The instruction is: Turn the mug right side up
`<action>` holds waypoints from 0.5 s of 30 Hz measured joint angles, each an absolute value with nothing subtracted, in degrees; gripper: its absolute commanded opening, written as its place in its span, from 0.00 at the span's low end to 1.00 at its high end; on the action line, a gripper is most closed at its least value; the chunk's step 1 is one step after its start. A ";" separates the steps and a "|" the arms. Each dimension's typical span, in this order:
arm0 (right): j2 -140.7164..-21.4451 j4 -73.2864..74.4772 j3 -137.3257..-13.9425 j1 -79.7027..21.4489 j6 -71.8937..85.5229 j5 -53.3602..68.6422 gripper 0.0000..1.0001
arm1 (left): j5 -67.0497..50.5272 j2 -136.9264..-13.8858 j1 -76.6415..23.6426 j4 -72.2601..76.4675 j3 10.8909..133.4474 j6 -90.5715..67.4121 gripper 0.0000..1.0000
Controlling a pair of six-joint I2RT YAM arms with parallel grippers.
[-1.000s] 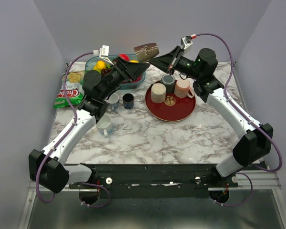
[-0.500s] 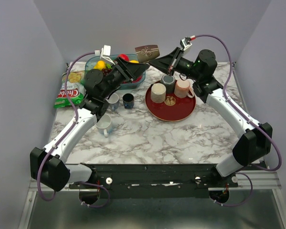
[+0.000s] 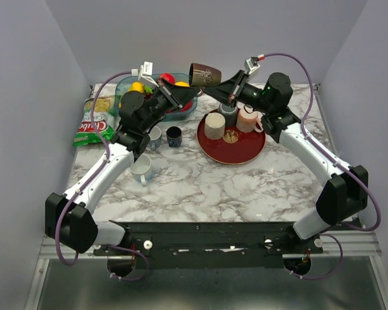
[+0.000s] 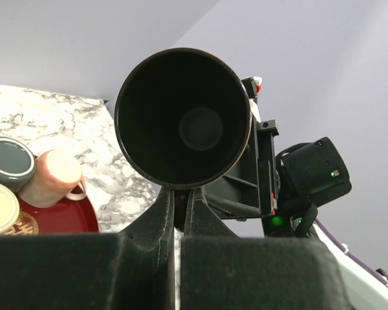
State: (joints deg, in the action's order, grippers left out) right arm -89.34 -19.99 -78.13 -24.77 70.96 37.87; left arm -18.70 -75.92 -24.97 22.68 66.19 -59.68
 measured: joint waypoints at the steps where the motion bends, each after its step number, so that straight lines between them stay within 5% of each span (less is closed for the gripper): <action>1: -89.27 -19.97 -77.91 -24.73 70.81 37.87 0.01 | -18.70 -76.05 -24.97 22.61 66.26 -59.68 0.00; 6: -88.92 -19.27 -77.38 -24.75 69.71 38.02 0.04 | -18.61 -76.31 -24.80 22.44 66.32 -59.29 0.00; 11: -88.53 -16.43 -77.36 -25.08 67.02 38.33 0.65 | -18.48 -76.42 -24.88 18.55 68.10 -57.08 0.00; 15: -87.44 -10.52 -77.19 -25.56 61.65 36.77 0.81 | -17.10 -76.44 -25.23 10.96 71.24 -52.18 0.00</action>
